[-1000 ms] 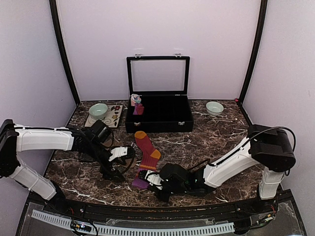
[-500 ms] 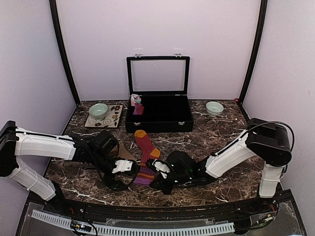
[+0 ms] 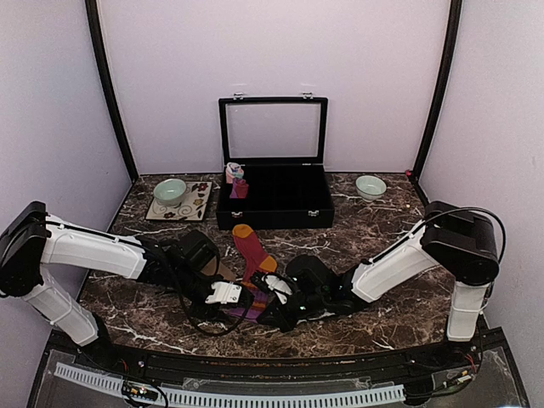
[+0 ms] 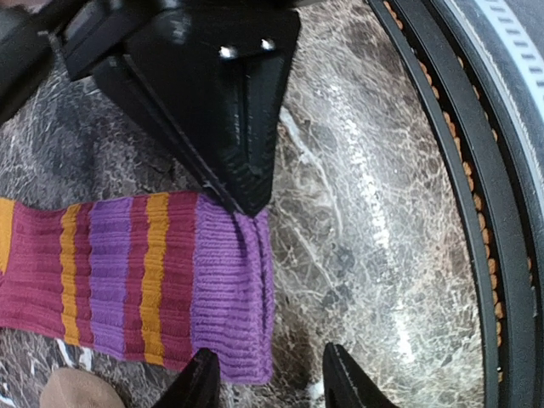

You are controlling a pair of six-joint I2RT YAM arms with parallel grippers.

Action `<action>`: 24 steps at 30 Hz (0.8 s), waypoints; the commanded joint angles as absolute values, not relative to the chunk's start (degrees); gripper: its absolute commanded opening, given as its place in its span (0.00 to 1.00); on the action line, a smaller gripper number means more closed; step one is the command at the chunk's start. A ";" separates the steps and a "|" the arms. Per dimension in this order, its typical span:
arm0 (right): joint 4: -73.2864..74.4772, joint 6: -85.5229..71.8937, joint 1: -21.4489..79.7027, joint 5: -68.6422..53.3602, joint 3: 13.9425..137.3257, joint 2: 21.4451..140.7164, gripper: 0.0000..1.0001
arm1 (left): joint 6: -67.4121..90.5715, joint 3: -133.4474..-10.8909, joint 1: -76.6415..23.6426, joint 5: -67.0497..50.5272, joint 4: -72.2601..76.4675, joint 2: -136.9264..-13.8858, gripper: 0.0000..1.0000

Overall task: Roll the socks
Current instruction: Roll the sock at the center of the board.

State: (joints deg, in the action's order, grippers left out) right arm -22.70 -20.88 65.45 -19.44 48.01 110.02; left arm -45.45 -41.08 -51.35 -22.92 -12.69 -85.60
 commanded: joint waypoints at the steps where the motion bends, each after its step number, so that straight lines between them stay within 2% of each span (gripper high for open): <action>1: -19.38 -22.86 64.35 -20.98 46.73 112.04 0.00 | -47.42 -42.11 -52.09 -22.46 -11.46 -86.34 0.42; 6: -19.42 -23.15 64.00 -21.72 46.93 112.31 0.00 | -48.31 -42.28 -52.18 -21.64 -10.63 -87.08 0.38; 9: -18.90 -23.05 63.74 -22.04 47.48 112.42 0.00 | -47.80 -42.35 -52.21 -21.17 -9.47 -87.58 0.20; 11: -18.76 -23.10 63.62 -22.05 47.85 112.58 0.00 | -47.58 -42.53 -52.21 -21.36 -9.47 -87.92 0.15; 14: -19.21 -23.57 63.46 -22.24 47.90 112.76 0.00 | -47.56 -42.50 -52.21 -22.04 -9.80 -88.17 0.12; 20: -20.05 -24.16 63.27 -22.85 47.89 112.94 0.00 | -46.90 -42.18 -52.21 -21.39 -9.74 -88.33 0.13; 21: -20.60 -24.17 63.35 -22.62 47.42 112.53 0.00 | -46.71 -42.07 -52.21 -21.19 -9.65 -88.34 0.11; 24: -24.23 -23.56 63.33 -20.37 44.17 109.66 0.09 | -44.99 -41.93 -52.21 -21.13 -9.59 -88.57 0.00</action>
State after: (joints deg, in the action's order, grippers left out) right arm -23.57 -23.55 63.70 -23.33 47.86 110.69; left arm -46.81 -41.30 -51.99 -21.32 -9.82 -88.29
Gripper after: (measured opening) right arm 0.050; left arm 0.038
